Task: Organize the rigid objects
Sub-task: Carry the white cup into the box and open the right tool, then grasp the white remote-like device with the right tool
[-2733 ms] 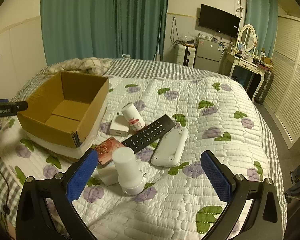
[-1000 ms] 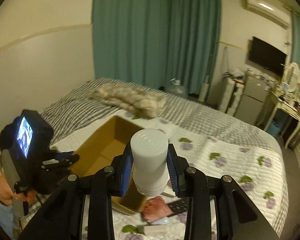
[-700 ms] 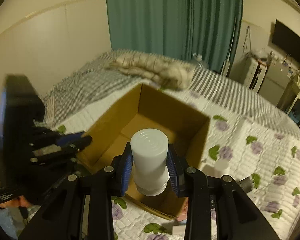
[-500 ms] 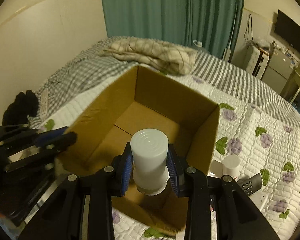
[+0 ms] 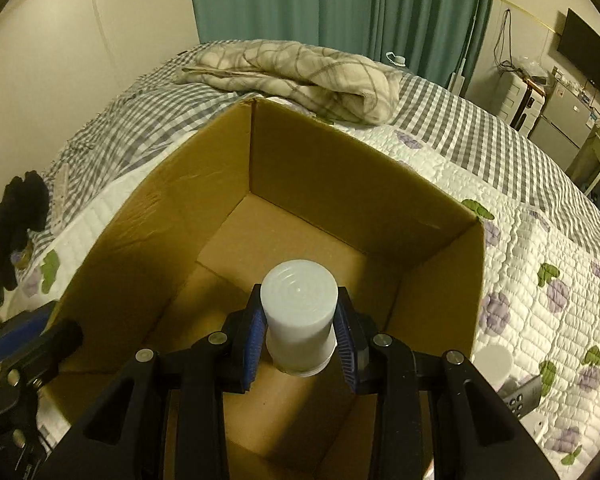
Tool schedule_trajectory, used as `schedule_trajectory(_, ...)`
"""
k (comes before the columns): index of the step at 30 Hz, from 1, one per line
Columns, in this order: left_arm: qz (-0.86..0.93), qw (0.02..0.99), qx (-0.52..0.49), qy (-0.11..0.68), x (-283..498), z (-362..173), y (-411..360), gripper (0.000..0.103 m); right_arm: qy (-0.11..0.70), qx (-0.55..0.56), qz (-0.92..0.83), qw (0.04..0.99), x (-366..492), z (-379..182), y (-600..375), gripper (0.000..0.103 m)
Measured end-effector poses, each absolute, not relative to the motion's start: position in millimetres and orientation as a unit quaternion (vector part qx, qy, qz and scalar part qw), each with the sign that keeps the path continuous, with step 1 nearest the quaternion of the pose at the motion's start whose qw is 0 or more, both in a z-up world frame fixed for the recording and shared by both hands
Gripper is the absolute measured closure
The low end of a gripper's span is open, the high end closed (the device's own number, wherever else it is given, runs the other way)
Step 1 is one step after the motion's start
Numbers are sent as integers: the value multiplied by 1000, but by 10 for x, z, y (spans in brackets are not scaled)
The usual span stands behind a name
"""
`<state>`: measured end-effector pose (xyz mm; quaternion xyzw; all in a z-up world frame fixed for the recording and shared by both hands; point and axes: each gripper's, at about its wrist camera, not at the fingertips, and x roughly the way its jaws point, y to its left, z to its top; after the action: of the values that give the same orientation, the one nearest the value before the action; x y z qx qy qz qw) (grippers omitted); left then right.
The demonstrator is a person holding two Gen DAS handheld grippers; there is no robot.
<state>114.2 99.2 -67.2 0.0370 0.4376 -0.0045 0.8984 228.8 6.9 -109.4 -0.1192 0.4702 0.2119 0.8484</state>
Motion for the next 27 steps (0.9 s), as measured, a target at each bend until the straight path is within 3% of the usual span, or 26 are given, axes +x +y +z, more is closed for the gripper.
schedule_trajectory(5,0,898,42,438,1143,-672,974,95,461,-115,209,855,2356,-1056,63,68)
schedule_trajectory(6,0,898,43,438,1146,-671,973,95,456,-115,208,858,2345,-1023,52,50)
schedule_trajectory(7,0,897,43,439,1147,-671,971,95,453,-116,203,860,2332,-987,34,26)
schedule_trajectory(8,1,897,44,439,1146,-670,968,95,442,-115,197,867,2303,-932,1,18)
schedule_trajectory(19,10,897,57,438,1115,-673,939,95,353,-124,108,921,1763,-206,-1130,13)
schedule_trajectory(27,16,896,60,440,1137,-675,922,95,397,-156,-21,904,1389,-680,-2003,13)
